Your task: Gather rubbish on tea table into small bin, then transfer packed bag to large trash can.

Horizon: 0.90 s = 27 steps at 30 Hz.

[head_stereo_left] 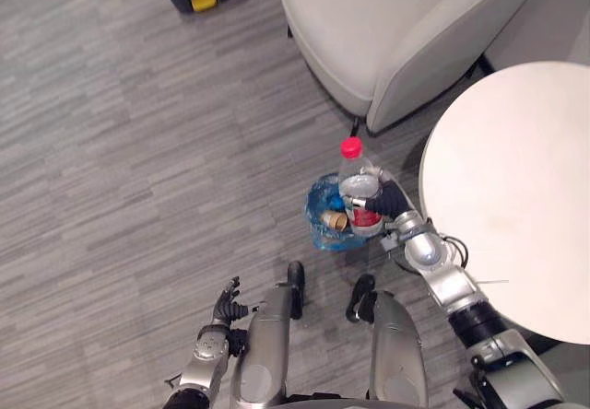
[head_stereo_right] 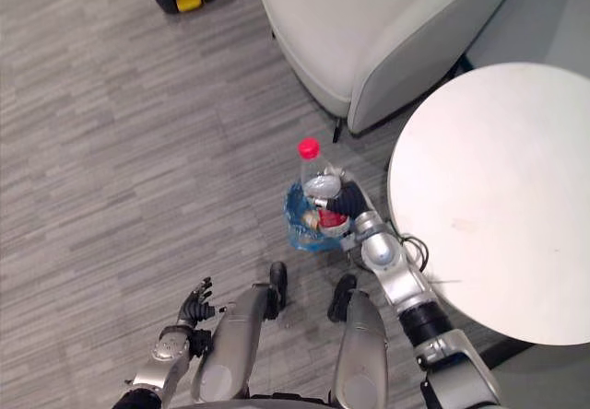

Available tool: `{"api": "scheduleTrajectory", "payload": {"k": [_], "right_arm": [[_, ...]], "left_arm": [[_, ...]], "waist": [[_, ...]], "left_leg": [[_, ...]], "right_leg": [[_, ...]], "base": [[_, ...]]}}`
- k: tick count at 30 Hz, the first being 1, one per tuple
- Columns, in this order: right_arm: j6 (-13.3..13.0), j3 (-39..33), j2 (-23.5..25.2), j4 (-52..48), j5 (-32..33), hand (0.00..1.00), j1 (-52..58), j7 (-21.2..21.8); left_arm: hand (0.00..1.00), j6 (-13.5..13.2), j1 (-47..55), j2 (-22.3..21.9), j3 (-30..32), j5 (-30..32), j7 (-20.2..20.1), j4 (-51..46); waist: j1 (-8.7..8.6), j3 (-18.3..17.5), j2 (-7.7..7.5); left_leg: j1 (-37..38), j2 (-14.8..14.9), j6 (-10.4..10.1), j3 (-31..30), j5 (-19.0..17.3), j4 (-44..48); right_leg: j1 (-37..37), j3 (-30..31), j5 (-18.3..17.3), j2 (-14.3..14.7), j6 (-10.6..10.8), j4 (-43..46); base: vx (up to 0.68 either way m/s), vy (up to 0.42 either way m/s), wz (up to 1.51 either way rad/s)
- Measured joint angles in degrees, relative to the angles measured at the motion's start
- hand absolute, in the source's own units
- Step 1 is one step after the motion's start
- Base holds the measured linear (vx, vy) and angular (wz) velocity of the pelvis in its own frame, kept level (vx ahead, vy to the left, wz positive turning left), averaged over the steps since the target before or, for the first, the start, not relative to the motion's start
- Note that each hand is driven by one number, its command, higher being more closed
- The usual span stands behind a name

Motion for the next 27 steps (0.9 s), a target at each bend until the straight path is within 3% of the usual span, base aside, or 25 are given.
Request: {"api": "scheduleTrajectory", "payload": {"k": [3, 13, 23, 24, 27], "right_arm": [[0.9, 0.0, -1.1, 1.7, -0.1, 1.00, -3.3, -1.4], [1.8, -0.9, -0.9, 0.6, 0.0, 1.00, -13.9, -5.3], [3.6, -1.8, 1.8, 6.2, 4.6, 1.00, -20.0, -6.2], [3.6, -1.8, 2.1, 6.2, 4.6, 0.00, -20.2, -6.3], [3.6, -2.0, 3.3, 7.5, 4.7, 0.00, -21.6, -6.4]], "left_arm": [[0.00, -0.5, -3.6, -0.3, 0.2, -0.5, 0.8, -0.4], [0.00, -1.1, -12.8, -3.7, 4.5, -2.8, 3.0, -9.9], [0.00, -1.2, -16.4, -3.4, 5.7, -4.0, 3.2, -12.7], [0.00, -1.2, -16.4, -3.4, 5.7, -4.0, 3.2, -12.7], [0.00, -1.2, -16.5, -3.3, 5.8, -4.1, 3.2, -12.7]], "waist": [[0.69, 1.0, 0.55], [0.96, 4.1, 0.39], [2.08, 4.9, 0.36], [2.03, 4.9, 0.36], [1.97, 4.9, 0.35]], "left_leg": [[-5.6, 0.4, 0.3, -0.2, -0.2, 3.3], [-28.8, 0.7, 1.1, -1.2, -1.4, 16.3], [-36.9, 4.0, 0.5, 1.3, -0.4, 18.4], [-37.0, 4.0, 0.4, 1.3, -0.3, 18.3], [-37.2, 4.0, 0.2, 1.3, 0.0, 17.9]], "right_leg": [[-4.9, -0.2, -0.3, -0.4, -0.5, 2.9], [-26.6, -0.5, -3.8, -4.1, -2.4, 17.4], [-35.1, -0.7, -5.1, -5.0, -2.3, 21.4], [-35.2, -0.7, -5.1, -5.0, -2.3, 21.5], [-35.5, -0.8, -5.1, -5.0, -2.3, 21.4]], "base": [[-0.06, -0.013, 0.09], [-0.08, -0.013, 0.17], [-0.09, -0.013, 0.10], [-0.05, 0.010, 0.01], [-0.06, 0.017, 0.03]]}}
